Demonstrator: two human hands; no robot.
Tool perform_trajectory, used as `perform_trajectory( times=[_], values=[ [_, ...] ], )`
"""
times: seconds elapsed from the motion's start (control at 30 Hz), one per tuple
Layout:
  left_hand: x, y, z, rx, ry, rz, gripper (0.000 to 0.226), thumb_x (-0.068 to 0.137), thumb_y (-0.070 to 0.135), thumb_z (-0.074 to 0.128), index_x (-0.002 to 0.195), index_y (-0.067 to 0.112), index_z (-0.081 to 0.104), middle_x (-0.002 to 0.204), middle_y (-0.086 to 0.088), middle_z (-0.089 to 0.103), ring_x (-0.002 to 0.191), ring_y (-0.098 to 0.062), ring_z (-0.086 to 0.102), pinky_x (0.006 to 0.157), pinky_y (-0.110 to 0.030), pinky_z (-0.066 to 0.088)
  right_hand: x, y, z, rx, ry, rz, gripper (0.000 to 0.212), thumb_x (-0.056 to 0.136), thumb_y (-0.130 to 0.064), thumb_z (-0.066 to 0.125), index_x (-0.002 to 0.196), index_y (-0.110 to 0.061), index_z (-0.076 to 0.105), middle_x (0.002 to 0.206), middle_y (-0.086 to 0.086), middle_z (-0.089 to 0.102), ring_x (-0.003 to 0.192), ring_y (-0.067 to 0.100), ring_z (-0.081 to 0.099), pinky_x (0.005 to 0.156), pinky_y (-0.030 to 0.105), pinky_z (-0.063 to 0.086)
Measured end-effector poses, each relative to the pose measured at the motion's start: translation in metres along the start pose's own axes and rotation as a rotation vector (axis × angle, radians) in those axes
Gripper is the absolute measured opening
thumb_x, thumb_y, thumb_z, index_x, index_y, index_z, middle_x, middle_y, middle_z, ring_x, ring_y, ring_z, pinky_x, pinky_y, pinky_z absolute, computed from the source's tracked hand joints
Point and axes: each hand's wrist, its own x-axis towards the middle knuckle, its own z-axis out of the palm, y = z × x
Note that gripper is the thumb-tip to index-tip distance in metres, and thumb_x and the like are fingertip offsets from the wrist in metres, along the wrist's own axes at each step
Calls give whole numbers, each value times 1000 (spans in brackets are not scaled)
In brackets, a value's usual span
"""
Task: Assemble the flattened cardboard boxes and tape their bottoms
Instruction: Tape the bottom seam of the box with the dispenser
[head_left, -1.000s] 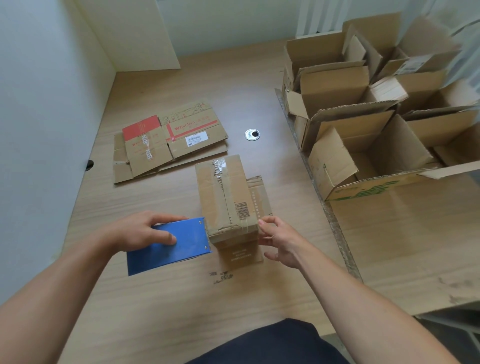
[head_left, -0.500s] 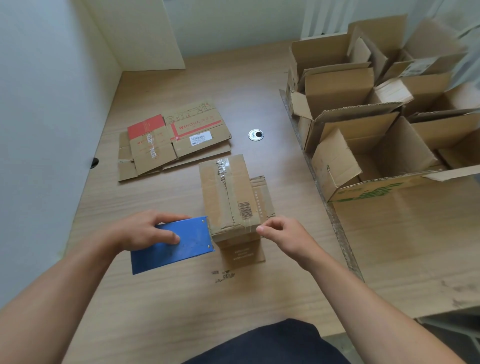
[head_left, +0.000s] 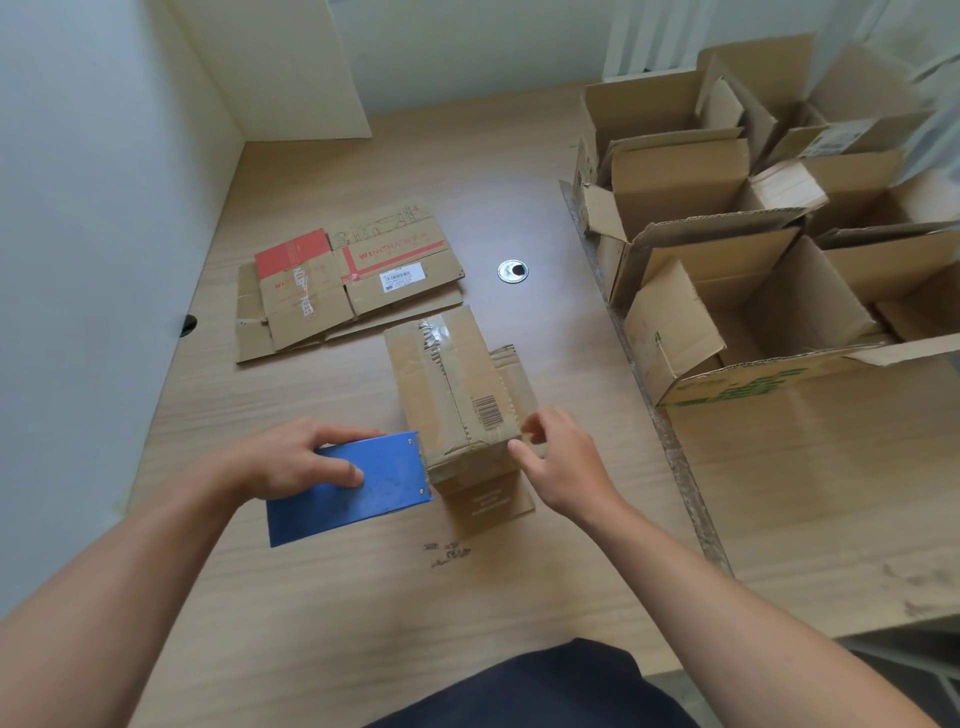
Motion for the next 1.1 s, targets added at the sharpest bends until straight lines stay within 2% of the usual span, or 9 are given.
perform_trajectory(
  times=[0.1,0.33,0.5,0.57,0.63,0.73,0.87,0.97,1.1],
  values=[
    [2,-1,2,-9,18,-1,51,69,52,61,118,66,55,111,20,69,100,-10,64,96,-38,47,2,1,3,107,6,16,20,97,-25,64,115,-17,63,105,-5,65,98,12,62,88,26,49],
    [1,-4,6,-27,29,10,46,70,53,60,107,79,50,111,23,67,102,-9,63,97,-39,46,0,7,16,411,139,148,10,89,-15,74,98,-16,77,91,-8,75,87,4,70,85,21,54],
    [0,-2,6,-39,25,26,45,68,55,59,104,80,51,112,20,68,103,-12,63,100,-44,46,16,14,-5,251,6,80,12,85,-19,78,96,-13,79,88,-1,76,80,10,69,74,19,51],
    [-1,-2,6,-46,27,35,45,68,54,60,106,77,53,114,18,68,105,-14,63,100,-46,45,23,11,-16,49,-81,17,21,88,-29,76,107,-21,77,98,-3,77,91,11,70,81,26,52],
    [-1,-3,7,-53,30,42,46,70,51,60,111,72,55,115,16,68,105,-14,62,100,-46,45,28,7,-22,-244,-151,-49,49,90,-41,70,137,-30,58,131,-3,65,119,18,59,99,36,48],
    [-1,-6,10,-63,37,51,48,71,50,60,116,67,55,113,18,68,103,-13,63,97,-40,47,22,-7,-20,-520,-154,-219,88,89,-54,64,157,-38,11,164,3,18,150,27,17,119,49,25],
    [-2,-8,12,-76,52,78,48,72,49,61,115,68,54,114,21,67,103,-9,63,92,-31,46,21,-28,6,-624,-251,-576,77,95,-59,51,158,-40,11,167,-7,-4,152,22,-17,121,45,-10],
    [-2,-9,14,-72,83,84,49,71,50,60,117,66,52,118,20,66,106,-10,62,97,-35,46,25,-28,17,-681,-261,-598,62,100,-56,43,155,-44,19,167,-10,4,154,22,-5,122,44,-7],
    [-3,-14,20,-50,107,76,57,71,54,57,128,62,49,123,19,63,107,-9,60,97,-36,46,22,-22,24,-504,-73,-645,48,96,-44,59,142,-36,53,155,-2,41,147,29,32,120,52,20]
  ],
)
